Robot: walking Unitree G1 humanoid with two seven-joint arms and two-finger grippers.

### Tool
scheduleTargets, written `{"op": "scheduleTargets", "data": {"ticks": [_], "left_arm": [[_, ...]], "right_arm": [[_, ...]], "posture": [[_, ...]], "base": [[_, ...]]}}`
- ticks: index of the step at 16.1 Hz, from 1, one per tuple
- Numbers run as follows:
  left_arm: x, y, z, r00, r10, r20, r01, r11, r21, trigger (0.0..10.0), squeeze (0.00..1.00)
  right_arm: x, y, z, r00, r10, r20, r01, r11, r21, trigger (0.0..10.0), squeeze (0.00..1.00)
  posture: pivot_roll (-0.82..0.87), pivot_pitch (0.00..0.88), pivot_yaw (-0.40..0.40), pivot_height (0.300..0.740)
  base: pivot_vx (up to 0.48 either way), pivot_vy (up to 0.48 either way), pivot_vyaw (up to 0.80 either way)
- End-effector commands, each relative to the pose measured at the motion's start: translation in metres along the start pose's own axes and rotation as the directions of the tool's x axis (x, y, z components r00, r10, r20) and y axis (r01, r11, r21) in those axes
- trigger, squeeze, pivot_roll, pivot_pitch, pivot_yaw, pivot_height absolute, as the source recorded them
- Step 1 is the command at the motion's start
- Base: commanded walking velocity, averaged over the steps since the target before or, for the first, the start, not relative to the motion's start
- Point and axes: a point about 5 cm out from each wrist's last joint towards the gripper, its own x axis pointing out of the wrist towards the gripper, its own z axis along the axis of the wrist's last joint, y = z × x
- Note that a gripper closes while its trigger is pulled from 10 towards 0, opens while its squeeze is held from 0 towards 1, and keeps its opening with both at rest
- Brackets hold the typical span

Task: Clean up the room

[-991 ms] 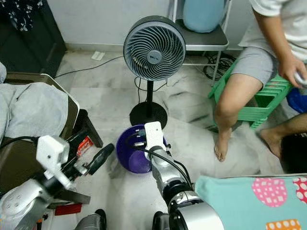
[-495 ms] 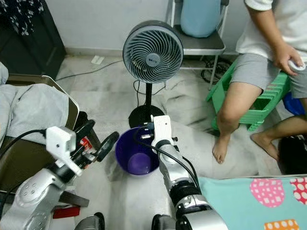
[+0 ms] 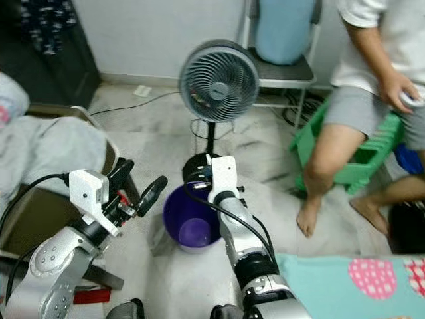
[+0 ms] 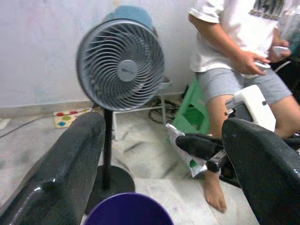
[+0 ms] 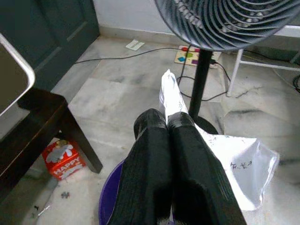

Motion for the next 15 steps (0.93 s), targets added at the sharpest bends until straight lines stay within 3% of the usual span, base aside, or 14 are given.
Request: {"op": "scheduleTargets", "data": {"ticks": [1, 6, 15], "left_arm": [[0.0008, -0.0017, -0.0026, 1.0, -0.013, -0.008, 0.013, 1.0, 0.001, 10.0, 0.0], [0.003, 0.0002, -0.0036, 1.0, -0.015, -0.004, 0.015, 1.0, 0.008, 10.0, 0.0], [0.0057, -0.0015, -0.0102, 1.0, -0.014, -0.021, 0.014, 1.0, 0.003, 10.0, 0.0]], "right_arm": [[-0.002, -0.0007, -0.002, 1.0, 0.003, -0.006, -0.003, 1.0, 0.009, 10.0, 0.0], [-0.0025, -0.003, -0.0024, 1.0, -0.005, -0.012, 0.005, 1.0, 0.007, 10.0, 0.0], [-0.0019, -0.0059, -0.0034, 0.999, -0.024, -0.022, 0.024, 1.0, 0.007, 10.0, 0.0]], "posture": [[0.01, 0.105, -0.034, 0.74], [0.01, 0.098, -0.038, 0.74], [0.01, 0.072, -0.041, 0.74]], "base": [[0.0, 0.0, 0.43], [0.0, 0.0, 0.44], [0.0, 0.0, 0.0]]}}
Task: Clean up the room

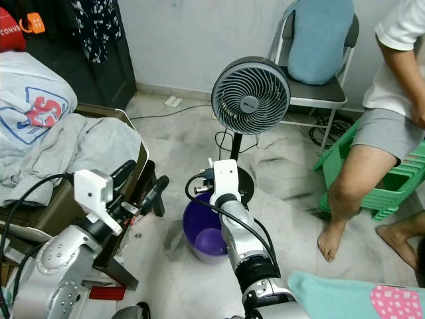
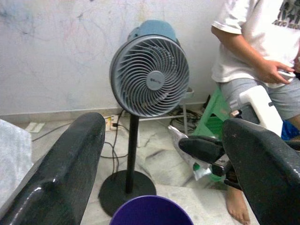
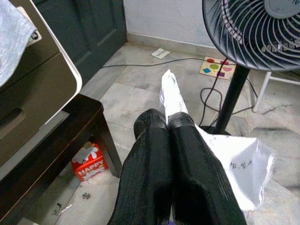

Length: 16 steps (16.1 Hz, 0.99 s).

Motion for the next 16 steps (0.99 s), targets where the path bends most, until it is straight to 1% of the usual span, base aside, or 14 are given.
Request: {"op": "scheduleTargets", "data": {"ticks": [1, 3, 5, 6, 9, 11, 14, 16], "left_arm": [[-0.001, -0.001, -0.004, 1.0, -0.015, -0.01, 0.015, 1.0, 0.004, 10.0, 0.0], [-0.004, 0.007, -0.006, 0.998, 0.06, 0.006, -0.059, 0.998, -0.021, 10.0, 0.0], [-0.008, 0.02, -0.008, 0.987, 0.16, 0.022, -0.158, 0.986, -0.055, 10.0, 0.0], [-0.007, 0.021, -0.007, 0.986, 0.166, 0.025, -0.164, 0.985, -0.06, 10.0, 0.0], [-0.004, 0.02, -0.007, 0.987, 0.158, 0.034, -0.156, 0.986, -0.055, 10.0, 0.0], [-0.003, 0.02, -0.007, 0.987, 0.156, 0.041, -0.154, 0.986, -0.057, 10.0, 0.0], [-0.002, 0.02, -0.007, 0.987, 0.155, 0.041, -0.153, 0.987, -0.057, 10.0, 0.0], [-0.002, 0.019, -0.007, 0.987, 0.155, 0.043, -0.152, 0.987, -0.057, 10.0, 0.0]], "right_arm": [[0.001, -0.002, 0.002, 1.0, -0.01, 0.0, 0.01, 1.0, 0.007, 10.0, 0.0], [0.0, -0.006, 0.008, 1.0, -0.016, 0.027, 0.015, 1.0, 0.007, 10.0, 0.0], [-0.002, -0.011, 0.01, 0.999, -0.016, 0.043, 0.016, 1.0, -0.001, 10.0, 0.0], [-0.003, -0.012, 0.009, 0.999, -0.017, 0.043, 0.017, 1.0, -0.004, 10.0, 0.0], [-0.004, -0.015, 0.007, 0.999, -0.019, 0.036, 0.019, 1.0, -0.012, 10.0, 0.0], [-0.005, -0.014, 0.008, 0.999, -0.016, 0.036, 0.017, 1.0, -0.014, 10.0, 0.0], [-0.005, -0.012, 0.012, 0.998, -0.001, 0.064, 0.004, 0.999, -0.039, 10.0, 0.0], [-0.005, -0.011, 0.01, 0.998, -0.002, 0.058, 0.004, 0.999, -0.036, 10.0, 0.0]], "posture": [[0.01, 0.065, -0.043, 0.74], [0.01, 0.051, -0.046, 0.74], [0.0, 0.043, -0.05, 0.74], [0.0, 0.041, -0.052, 0.74], [-0.01, 0.037, -0.055, 0.74], [-0.01, 0.037, -0.055, 0.74], [-0.01, 0.039, -0.055, 0.74], [-0.01, 0.04, -0.055, 0.74]], "base": [[0.0, 0.0, 0.0], [0.0, 0.0, 0.0], [0.0, 0.0, 0.0], [0.0, 0.0, 0.0], [0.258, 0.0, 0.0], [0.266, 0.0, 0.0], [0.274, 0.0, 0.0], [0.276, 0.0, 0.0]]}}
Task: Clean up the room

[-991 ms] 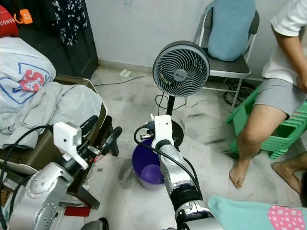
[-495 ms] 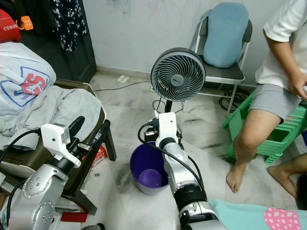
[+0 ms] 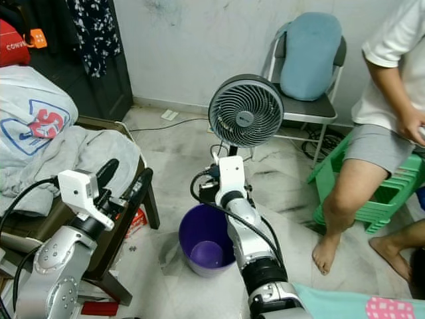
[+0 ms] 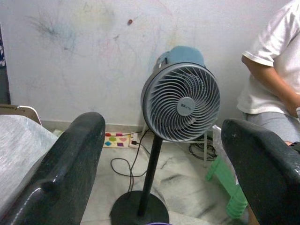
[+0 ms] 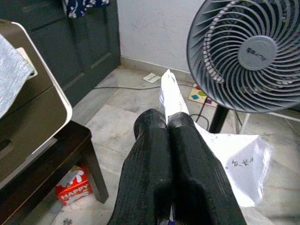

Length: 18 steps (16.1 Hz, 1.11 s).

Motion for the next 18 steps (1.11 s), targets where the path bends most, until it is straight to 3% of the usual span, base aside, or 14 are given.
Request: {"op": "scheduleTargets", "data": {"ticks": [1, 18], "left_arm": [[0.0015, -0.0014, -0.002, 1.0, -0.005, -0.005, 0.005, 1.0, 0.0, 10.0, 0.0], [0.0021, -0.0019, -0.0023, 1.0, -0.009, -0.007, 0.009, 1.0, -0.002, 10.0, 0.0]], "right_arm": [[-0.001, -0.0021, 0.0, 1.0, -0.005, 0.0, 0.005, 1.0, -0.006, 10.0, 0.0], [-0.0009, 0.0005, -0.0022, 1.0, 0.0, -0.01, 0.0, 1.0, -0.004, 10.0, 0.0]], "posture": [[-0.01, 0.041, -0.054, 0.74], [-0.01, 0.053, -0.051, 0.74]], "base": [[0.277, 0.0, 0.0], [0.307, 0.0, 0.0]]}}
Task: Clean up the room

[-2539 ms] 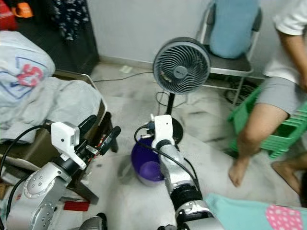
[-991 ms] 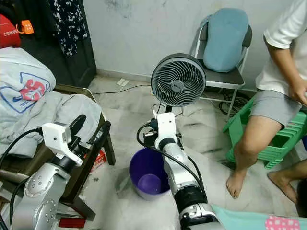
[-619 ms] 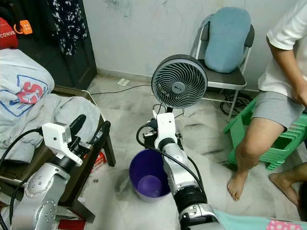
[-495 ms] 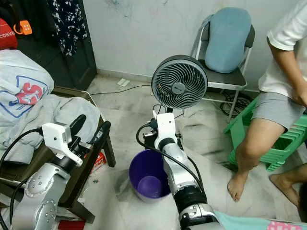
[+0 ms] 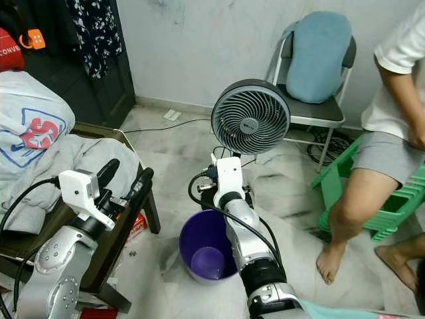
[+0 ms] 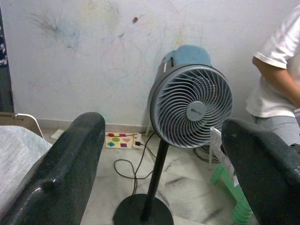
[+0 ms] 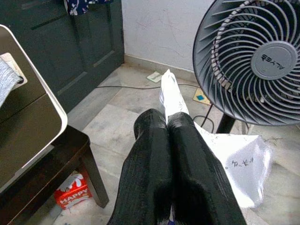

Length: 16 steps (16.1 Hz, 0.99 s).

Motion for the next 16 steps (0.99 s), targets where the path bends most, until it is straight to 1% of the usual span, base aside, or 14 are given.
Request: {"op": "scheduleTargets", "data": {"ticks": [1, 16], "left_arm": [[0.0019, -0.0012, -0.0021, 1.0, -0.006, -0.007, 0.006, 1.0, -0.001, 10.0, 0.0], [0.0023, -0.001, -0.0031, 1.0, -0.004, -0.012, 0.004, 1.0, 0.003, 10.0, 0.0]], "right_arm": [[-0.0004, -0.0027, -0.0007, 1.0, -0.01, -0.006, 0.01, 1.0, 0.0, 10.0, 0.0], [0.0005, -0.0022, -0.0008, 1.0, -0.007, -0.007, 0.007, 1.0, -0.007, 10.0, 0.0]], "posture": [[-0.01, 0.053, -0.051, 0.74], [-0.01, 0.05, -0.051, 0.74]], "base": [[0.352, 0.0, 0.0], [0.355, 0.0, 0.0]]}}
